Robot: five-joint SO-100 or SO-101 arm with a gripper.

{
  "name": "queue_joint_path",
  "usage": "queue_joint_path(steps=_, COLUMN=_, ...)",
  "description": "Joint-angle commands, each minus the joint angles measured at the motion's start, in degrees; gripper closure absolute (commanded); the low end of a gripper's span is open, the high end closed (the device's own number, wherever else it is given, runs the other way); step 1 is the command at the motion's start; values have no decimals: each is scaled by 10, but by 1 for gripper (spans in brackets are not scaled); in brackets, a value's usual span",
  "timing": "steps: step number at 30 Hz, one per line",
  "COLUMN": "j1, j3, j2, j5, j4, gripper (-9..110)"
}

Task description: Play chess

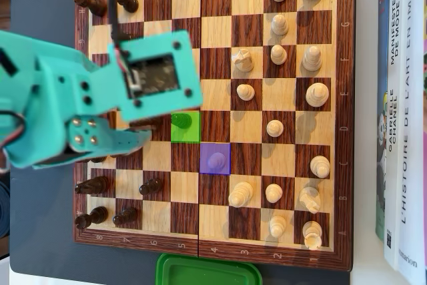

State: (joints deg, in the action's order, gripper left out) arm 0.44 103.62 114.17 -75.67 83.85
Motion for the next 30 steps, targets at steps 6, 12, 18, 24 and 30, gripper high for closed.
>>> queue_joint_path(steps=6, j1=-18, j3=-40, j2=-45, j5=-83, j4=6, gripper=89)
queue_joint_path(steps=12, j1=-21, j3=-41, j2=-83, j5=-132, j4=10, gripper=88)
queue_joint_path(steps=18, j1=-23, j3=-43, j2=-101, j5=-127, j4=9, gripper=81)
queue_joint_path(steps=24, j1=-47, j3=-40, j2=-107, j5=-134, j4=6, gripper=81)
queue_joint_path(steps=30, j1=-43, j3=-41, j2=-123, j5=-134, j4=4, gripper=81)
